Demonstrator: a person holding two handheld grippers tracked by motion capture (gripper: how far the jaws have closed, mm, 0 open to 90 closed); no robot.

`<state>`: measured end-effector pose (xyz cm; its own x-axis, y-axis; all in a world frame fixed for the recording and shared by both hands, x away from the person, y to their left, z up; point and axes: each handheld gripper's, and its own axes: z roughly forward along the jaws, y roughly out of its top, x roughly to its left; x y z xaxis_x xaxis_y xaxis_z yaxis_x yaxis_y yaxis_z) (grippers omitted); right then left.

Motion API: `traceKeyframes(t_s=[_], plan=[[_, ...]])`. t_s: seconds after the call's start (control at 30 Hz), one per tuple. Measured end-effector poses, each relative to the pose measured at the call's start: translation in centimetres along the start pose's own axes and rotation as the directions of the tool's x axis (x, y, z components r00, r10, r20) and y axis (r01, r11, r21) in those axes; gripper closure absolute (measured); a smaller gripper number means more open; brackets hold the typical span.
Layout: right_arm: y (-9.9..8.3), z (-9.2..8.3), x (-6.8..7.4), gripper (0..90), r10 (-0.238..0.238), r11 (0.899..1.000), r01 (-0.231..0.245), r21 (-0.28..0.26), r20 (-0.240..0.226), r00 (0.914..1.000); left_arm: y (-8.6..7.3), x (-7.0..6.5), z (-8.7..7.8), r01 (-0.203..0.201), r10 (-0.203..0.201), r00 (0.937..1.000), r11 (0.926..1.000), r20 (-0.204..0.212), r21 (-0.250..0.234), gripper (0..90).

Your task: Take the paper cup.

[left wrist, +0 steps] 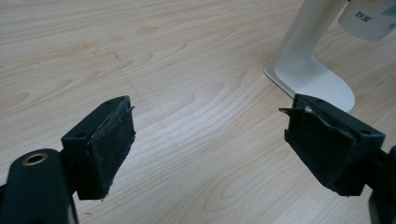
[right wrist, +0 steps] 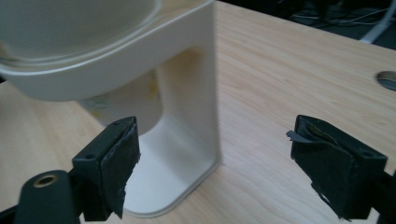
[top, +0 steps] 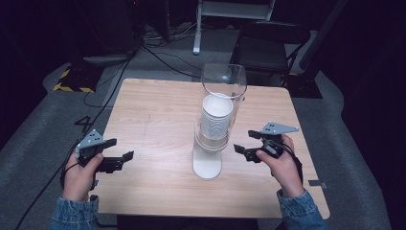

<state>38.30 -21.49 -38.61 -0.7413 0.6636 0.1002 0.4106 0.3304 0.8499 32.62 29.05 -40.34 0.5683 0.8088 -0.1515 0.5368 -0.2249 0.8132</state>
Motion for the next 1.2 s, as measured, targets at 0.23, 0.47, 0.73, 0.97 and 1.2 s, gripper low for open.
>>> traceKeyframes(t_s=[0.23,0.47,0.73,0.97,1.2], plan=[[0.2,1.1,1.6,16.2,-0.035,0.999,0.036,0.006,-0.064,0.9974,0.0,-0.1,0.2,0.006,-0.006,1.0000,1.0000,0.003,-0.002,15.5],[0.0,2.6,2.9,16.0,-0.036,0.999,0.034,-0.021,-0.108,0.9935,-0.1,-0.1,0.5,0.002,-0.002,1.0000,1.0000,0.003,0.001,15.5],[-0.1,4.0,4.0,16.0,-0.038,0.998,0.031,-0.059,-0.118,0.9923,-0.2,0.0,0.6,0.015,-0.015,0.9999,0.9999,0.004,-0.007,15.5],[-0.4,5.6,4.9,15.9,-0.055,0.991,0.039,-0.125,-0.123,0.9910,-0.2,0.0,0.6,0.010,-0.010,0.9999,0.9999,-0.001,-0.009,15.5],[-0.6,7.0,5.3,17.0,-0.051,0.977,0.030,-0.210,-0.098,0.9938,-0.3,0.1,0.7,0.009,-0.009,0.9999,1.0000,-0.006,-0.002,15.5]])
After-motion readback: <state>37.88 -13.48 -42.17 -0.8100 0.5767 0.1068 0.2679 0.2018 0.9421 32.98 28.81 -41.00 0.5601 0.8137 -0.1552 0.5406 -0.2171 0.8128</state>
